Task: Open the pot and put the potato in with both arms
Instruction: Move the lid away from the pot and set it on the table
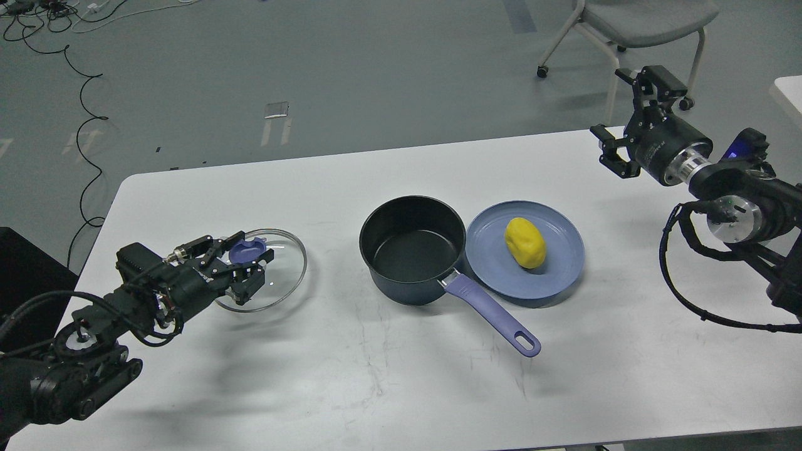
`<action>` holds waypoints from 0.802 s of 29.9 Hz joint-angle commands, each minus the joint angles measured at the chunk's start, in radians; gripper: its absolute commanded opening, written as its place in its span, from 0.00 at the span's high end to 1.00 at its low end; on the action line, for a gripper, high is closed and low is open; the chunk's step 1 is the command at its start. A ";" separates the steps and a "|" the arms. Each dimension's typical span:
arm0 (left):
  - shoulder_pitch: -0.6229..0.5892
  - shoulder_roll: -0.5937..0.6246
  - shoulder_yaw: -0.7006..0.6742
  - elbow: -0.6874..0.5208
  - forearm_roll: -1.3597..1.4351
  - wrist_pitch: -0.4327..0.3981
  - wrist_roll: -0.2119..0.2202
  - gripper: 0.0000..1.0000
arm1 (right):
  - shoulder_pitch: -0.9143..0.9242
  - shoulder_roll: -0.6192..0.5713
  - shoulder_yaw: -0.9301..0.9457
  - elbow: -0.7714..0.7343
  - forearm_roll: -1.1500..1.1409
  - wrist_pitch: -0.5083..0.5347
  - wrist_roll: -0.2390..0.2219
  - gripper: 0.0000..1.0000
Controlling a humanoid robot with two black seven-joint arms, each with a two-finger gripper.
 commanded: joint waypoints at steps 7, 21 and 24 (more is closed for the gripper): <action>0.018 -0.032 0.000 0.026 -0.003 0.004 0.000 0.55 | -0.002 0.000 0.000 -0.001 0.000 0.002 0.000 0.00; 0.021 -0.037 0.000 0.026 -0.018 0.001 0.000 0.24 | -0.002 0.002 0.000 -0.001 0.000 0.000 0.000 0.00; 0.031 -0.037 0.003 0.026 -0.027 -0.004 0.000 0.21 | -0.002 0.002 -0.001 -0.001 0.000 -0.002 0.000 0.00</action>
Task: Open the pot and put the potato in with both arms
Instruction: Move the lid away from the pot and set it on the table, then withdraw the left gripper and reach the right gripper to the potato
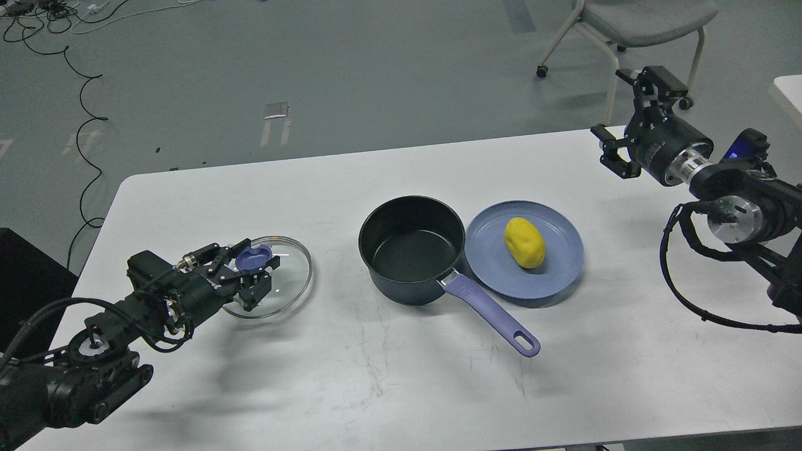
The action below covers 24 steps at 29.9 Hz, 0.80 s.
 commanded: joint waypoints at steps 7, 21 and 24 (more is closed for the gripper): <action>-0.004 -0.012 0.003 0.000 -0.034 -0.005 0.000 0.11 | 0.002 -0.001 0.000 0.002 0.000 -0.003 0.000 0.00; -0.416 0.001 -0.014 -0.028 -0.872 -0.321 0.000 0.02 | 0.112 -0.027 -0.142 0.084 -0.526 -0.002 0.014 0.00; -0.468 0.000 -0.014 -0.028 -1.104 -0.427 0.000 0.02 | 0.141 -0.068 -0.236 0.136 -0.800 -0.002 0.014 0.00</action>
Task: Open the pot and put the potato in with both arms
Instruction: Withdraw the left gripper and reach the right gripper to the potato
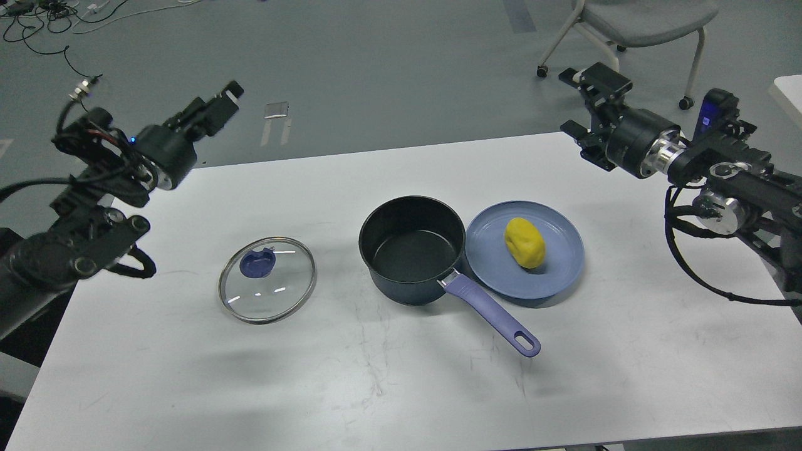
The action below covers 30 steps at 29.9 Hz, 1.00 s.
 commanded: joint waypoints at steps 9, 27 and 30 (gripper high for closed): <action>-0.067 0.033 -0.056 0.000 -0.579 -0.323 0.093 0.02 | 0.087 -0.052 -0.371 0.053 -0.825 -0.032 0.003 0.01; -0.009 0.102 -0.055 0.002 -0.565 -0.329 0.059 0.02 | 0.078 0.147 -0.449 -0.102 -0.833 -0.126 0.001 0.02; -0.007 0.109 -0.048 0.000 -0.565 -0.331 0.051 0.02 | 0.087 0.150 -0.509 -0.122 -0.833 -0.126 0.004 0.06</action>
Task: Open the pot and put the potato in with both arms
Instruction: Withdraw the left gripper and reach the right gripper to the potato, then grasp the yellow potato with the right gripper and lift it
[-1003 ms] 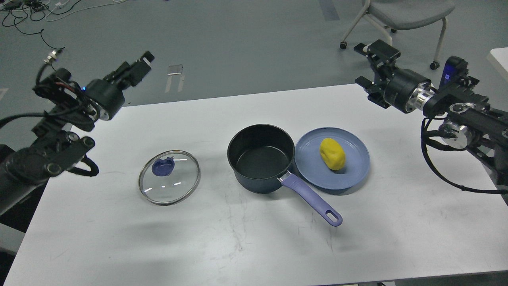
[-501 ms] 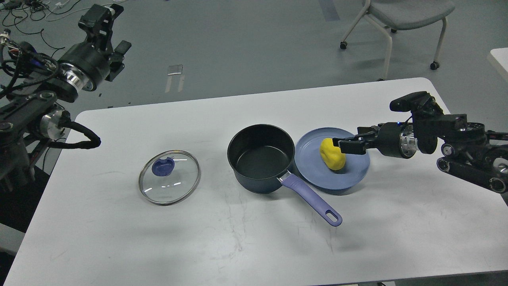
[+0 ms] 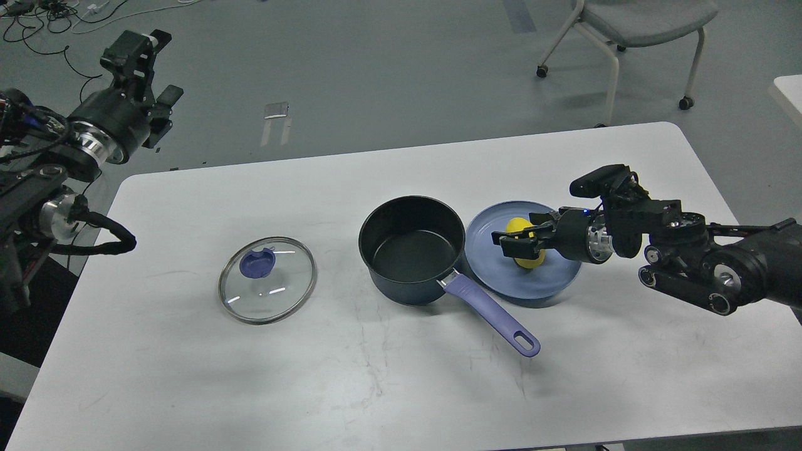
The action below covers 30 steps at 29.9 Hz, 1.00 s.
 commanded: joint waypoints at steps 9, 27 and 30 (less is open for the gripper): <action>0.028 0.000 0.011 -0.001 0.008 0.006 -0.009 0.02 | 0.015 -0.009 -0.067 -0.012 0.002 -0.011 0.011 0.56; 0.029 -0.006 0.011 -0.001 0.009 0.006 -0.009 0.02 | 0.142 -0.056 0.002 0.067 0.029 -0.081 0.017 0.71; 0.028 -0.008 0.011 0.001 0.009 0.007 -0.009 0.02 | 0.212 -0.035 -0.003 0.095 0.066 -0.077 0.017 0.71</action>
